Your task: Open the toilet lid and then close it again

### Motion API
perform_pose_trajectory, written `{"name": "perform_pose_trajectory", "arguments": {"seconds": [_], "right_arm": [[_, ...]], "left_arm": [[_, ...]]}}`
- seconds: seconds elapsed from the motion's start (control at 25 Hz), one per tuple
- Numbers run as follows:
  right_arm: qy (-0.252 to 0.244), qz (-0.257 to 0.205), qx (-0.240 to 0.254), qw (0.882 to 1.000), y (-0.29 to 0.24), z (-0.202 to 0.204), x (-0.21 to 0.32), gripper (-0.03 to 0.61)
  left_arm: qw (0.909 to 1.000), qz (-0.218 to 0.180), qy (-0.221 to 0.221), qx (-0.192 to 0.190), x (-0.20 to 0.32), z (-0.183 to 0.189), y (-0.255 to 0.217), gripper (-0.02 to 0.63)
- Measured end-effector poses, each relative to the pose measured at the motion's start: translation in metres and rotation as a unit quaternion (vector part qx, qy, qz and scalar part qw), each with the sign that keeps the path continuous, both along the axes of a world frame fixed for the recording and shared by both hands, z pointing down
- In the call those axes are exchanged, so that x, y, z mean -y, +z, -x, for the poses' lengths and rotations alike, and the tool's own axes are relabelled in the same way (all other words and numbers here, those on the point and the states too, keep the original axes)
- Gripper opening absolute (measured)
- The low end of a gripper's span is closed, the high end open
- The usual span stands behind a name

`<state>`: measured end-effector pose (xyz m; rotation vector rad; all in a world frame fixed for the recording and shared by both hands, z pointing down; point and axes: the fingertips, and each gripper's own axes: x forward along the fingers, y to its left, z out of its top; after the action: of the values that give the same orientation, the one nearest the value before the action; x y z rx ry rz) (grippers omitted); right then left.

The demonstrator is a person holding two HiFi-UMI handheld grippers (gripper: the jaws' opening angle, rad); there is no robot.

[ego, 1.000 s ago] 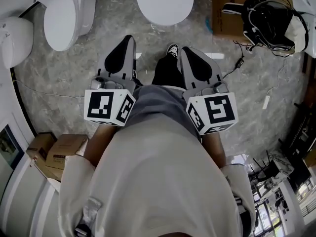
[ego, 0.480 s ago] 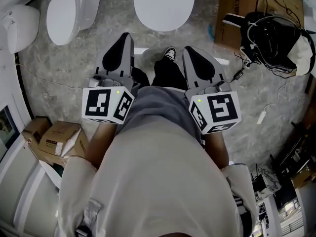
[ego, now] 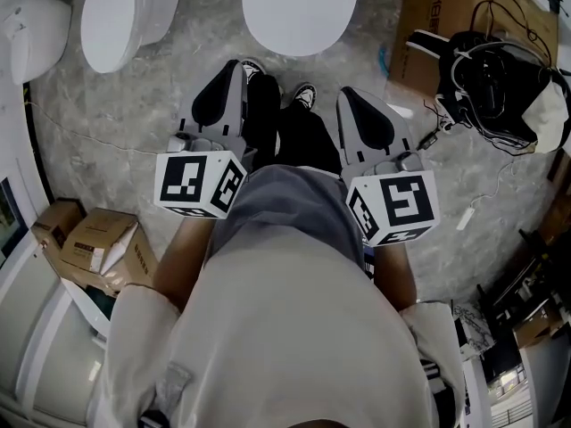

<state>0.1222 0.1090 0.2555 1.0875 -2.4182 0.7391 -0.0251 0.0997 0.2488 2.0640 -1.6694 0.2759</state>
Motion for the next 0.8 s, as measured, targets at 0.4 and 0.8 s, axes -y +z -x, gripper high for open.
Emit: {"name": "perform_pose_trajectory", "arguments": {"seconds": [0.4,0.8], "right_arm": [[-0.017,0.018,-0.014,1.000,0.034,0.023,0.001,0.011],[-0.026,0.036,-0.029,0.999,0.081,0.042,0.019,0.011]], "left_arm": [[0.9993,0.032,0.000,-0.017,0.005,0.015,0.053,0.008],[0.9970,0.072,-0.011,-0.025,0.022,0.032,0.120,0.009]]}}
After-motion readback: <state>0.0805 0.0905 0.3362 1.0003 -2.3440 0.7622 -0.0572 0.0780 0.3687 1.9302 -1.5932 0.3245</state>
